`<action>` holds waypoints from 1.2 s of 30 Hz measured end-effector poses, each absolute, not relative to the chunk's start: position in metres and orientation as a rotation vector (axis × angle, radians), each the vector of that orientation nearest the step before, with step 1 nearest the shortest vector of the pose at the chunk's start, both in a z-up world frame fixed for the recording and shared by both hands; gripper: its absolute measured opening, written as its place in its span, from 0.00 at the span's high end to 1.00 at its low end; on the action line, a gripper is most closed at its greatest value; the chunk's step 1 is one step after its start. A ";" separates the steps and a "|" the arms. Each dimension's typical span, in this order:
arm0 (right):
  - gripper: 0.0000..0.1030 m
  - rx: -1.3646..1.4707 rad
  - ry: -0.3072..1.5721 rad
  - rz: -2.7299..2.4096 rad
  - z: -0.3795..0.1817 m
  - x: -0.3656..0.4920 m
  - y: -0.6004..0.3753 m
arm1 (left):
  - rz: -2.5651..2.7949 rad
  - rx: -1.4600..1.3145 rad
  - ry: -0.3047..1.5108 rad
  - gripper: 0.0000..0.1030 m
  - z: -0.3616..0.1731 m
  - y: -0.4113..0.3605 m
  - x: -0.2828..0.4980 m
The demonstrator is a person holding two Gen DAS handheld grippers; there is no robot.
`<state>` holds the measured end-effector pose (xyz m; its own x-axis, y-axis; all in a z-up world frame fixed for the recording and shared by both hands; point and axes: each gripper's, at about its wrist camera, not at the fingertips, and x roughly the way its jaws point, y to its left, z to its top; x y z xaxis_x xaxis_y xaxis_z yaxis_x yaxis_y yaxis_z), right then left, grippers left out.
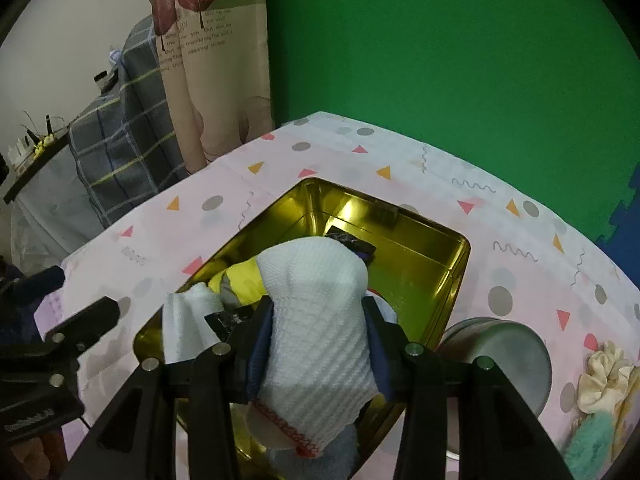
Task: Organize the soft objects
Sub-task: 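Carry the white knit glove into the gold tin and open the right tool, then move the right tool to the striped towel and grasp it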
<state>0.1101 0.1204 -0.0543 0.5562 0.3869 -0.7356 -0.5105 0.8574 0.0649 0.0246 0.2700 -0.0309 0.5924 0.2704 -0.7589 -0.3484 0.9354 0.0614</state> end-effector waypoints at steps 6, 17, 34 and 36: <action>0.47 -0.152 0.839 0.525 -0.059 0.112 0.121 | 0.360 -0.097 0.869 0.22 -0.032 0.270 0.025; 0.41 -0.148 0.835 0.515 -0.057 0.106 0.117 | 0.353 -0.095 0.867 0.22 -0.031 0.270 0.023; 0.41 -0.064 0.766 0.508 -0.021 0.076 0.068 | 0.351 -0.065 0.864 0.21 -0.032 0.260 0.026; 0.41 -0.053 0.760 0.491 -0.019 0.071 0.053 | 0.353 -0.057 0.865 0.21 -0.033 0.258 0.026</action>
